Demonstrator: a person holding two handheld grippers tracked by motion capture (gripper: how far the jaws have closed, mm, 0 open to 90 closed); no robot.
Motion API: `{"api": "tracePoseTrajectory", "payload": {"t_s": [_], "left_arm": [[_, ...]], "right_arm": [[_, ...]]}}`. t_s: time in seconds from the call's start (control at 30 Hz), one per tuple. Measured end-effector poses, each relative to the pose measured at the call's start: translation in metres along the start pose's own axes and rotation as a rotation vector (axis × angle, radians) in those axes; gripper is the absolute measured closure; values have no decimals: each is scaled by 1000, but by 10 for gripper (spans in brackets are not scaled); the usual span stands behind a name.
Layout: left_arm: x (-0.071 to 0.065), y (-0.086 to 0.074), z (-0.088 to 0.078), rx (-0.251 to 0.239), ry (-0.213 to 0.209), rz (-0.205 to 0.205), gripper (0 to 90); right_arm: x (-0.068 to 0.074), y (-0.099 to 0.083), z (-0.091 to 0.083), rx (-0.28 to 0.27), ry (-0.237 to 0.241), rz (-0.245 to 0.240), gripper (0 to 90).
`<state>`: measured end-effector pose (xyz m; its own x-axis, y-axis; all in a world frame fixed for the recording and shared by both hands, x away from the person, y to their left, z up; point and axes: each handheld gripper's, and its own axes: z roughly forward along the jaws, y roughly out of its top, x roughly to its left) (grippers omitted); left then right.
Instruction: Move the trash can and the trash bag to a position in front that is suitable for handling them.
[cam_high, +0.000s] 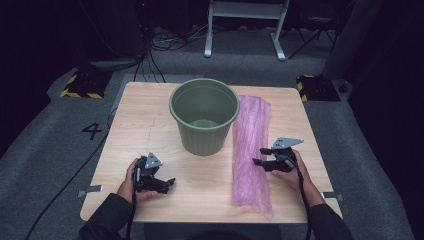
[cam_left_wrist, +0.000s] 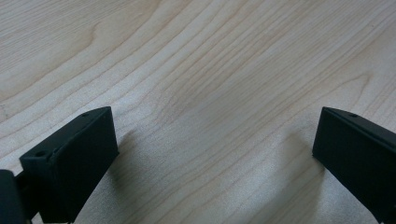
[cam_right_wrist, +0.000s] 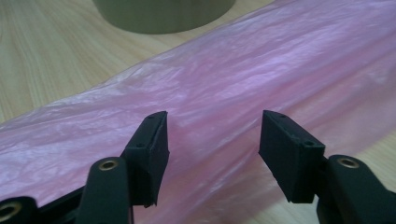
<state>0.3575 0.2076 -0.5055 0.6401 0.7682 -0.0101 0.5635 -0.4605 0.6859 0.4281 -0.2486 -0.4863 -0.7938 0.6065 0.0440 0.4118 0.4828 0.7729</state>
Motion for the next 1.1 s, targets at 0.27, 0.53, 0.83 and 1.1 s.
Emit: {"api": "tracePoseTrajectory", "payload": {"t_s": [0.27,0.53,0.83,1.1], "left_arm": [[0,0,0,-1,3,1,0],[-3,1,0,3,16,-3,1],[-20,7,1,-17,-31,33,171],[-38,21,1,-58,-97,58,160]], "right_arm": [[19,2,23,56,-2,-47,476],[31,3,27,43,6,-70,469],[46,5,32,40,15,-79,452],[55,8,36,44,27,-94,420]]}}
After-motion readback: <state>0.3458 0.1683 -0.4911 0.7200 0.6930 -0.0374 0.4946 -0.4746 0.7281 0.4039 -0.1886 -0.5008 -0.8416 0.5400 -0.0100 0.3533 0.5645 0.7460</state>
